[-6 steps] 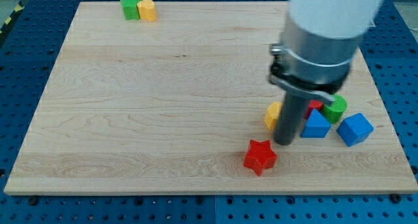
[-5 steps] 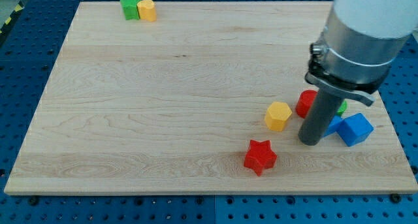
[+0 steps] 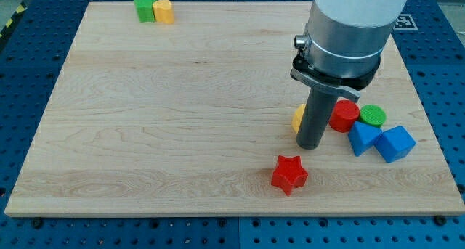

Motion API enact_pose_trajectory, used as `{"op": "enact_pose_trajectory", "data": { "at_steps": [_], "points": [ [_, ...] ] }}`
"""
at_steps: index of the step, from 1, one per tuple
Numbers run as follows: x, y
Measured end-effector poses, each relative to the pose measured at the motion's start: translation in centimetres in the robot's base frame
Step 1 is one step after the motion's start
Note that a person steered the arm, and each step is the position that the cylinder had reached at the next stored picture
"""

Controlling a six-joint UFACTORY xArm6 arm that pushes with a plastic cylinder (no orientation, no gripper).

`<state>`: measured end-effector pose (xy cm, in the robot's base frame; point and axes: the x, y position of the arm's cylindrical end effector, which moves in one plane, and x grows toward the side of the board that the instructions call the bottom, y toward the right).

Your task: Place the hexagon diagonal bottom right to the heart

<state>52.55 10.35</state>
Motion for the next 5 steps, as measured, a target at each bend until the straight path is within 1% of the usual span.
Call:
{"op": "enact_pose_trajectory", "data": {
  "at_steps": [2,4,5],
  "points": [
    [-4.2,-0.1],
    [-9.8,0.0],
    [-12.3,1.5]
  ]
}}
